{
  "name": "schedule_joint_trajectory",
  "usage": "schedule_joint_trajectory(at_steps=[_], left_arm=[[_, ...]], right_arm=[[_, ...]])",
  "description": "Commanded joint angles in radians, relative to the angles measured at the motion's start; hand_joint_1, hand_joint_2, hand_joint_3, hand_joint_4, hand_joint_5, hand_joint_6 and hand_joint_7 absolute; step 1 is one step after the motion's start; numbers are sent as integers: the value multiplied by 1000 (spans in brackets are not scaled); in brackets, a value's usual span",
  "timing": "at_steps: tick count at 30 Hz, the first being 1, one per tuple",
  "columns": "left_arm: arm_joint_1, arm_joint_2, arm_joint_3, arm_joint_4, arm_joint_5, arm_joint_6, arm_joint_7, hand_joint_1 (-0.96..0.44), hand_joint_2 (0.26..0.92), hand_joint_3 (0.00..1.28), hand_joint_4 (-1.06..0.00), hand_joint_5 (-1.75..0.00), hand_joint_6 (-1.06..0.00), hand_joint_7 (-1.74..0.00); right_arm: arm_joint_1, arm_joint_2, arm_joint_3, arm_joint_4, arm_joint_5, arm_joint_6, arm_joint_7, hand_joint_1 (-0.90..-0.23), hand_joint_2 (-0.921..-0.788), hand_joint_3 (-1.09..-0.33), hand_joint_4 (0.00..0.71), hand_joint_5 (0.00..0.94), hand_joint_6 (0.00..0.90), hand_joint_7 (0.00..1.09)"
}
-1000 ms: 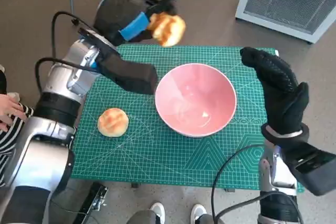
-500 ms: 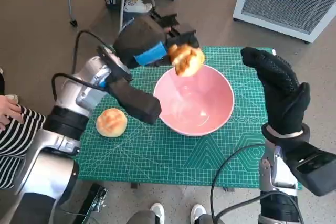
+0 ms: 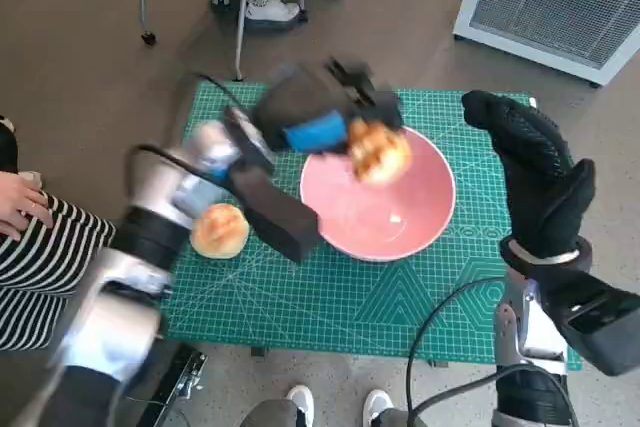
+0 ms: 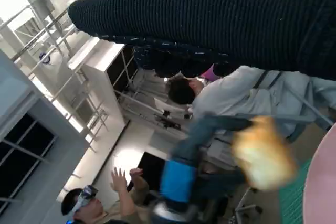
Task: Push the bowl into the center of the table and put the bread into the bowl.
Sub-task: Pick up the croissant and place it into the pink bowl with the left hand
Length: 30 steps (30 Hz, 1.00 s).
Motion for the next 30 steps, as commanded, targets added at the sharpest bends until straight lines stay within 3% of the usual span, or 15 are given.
schedule_joint_trajectory(at_steps=[1, 4, 5, 6, 8, 9, 12, 14, 22, 30], left_arm=[[-2, -24, -7, 51, -7, 10, -42, 0, 921, 151, -633, -1213, -490, -1309], [0, -30, -1, 63, -19, 21, -78, 0, 921, 219, -537, -1283, -426, -1403], [2, -32, 1, 64, -23, 27, -94, -10, 894, 207, -482, -1159, -383, -1268], [3, -33, 3, 65, -27, 30, -105, -21, 867, 167, -458, -873, -359, -995], [9, -31, 5, 63, -38, 53, -157, -39, 850, 98, -441, -513, -336, -677], [12, -27, 6, 58, -47, 68, -194, -71, 827, 64, -358, -329, -267, -513], [17, -17, 16, 34, -79, 102, -282, -184, 787, 22, -177, -108, -148, -265], [21, -10, 27, 11, -100, 120, -329, -255, 776, 10, -112, -45, -113, -179], [60, 33, 77, -93, -161, 147, -430, -424, 778, 5, -60, -2, -106, -107], [114, 118, 147, -217, -251, 157, -527, -435, 768, 1, -57, -2, -129, -88]], right_arm=[[29, -3, -2, 0, -3, 6, 2, -673, -921, -696, 151, 0, 69, 424], [29, -1, -1, 0, -5, 4, 0, -673, -921, -696, 150, 0, 68, 426], [29, -1, -1, 0, -5, 4, 0, -673, -921, -696, 150, 0, 68, 426], [30, -1, -1, -1, -5, 4, 0, -673, -921, -696, 150, 0, 68, 427], [31, 0, -1, -3, -6, 3, -2, -673, -921, -696, 150, 0, 67, 428], [33, 1, -1, -6, -5, 2, -3, -673, -921, -697, 150, 0, 67, 428], [33, 3, -1, -8, -5, 4, -5, -673, -921, -697, 149, 0, 66, 430], [32, 4, -1, -7, -6, 4, -6, -673, -921, -697, 149, 0, 65, 431], [32, 11, 1, 0, -8, -1, -8, -673, -921, -697, 149, 0, 63, 436], [30, 15, 4, 0, -11, 1, -10, -672, -921, -697, 149, 0, 60, 439]])
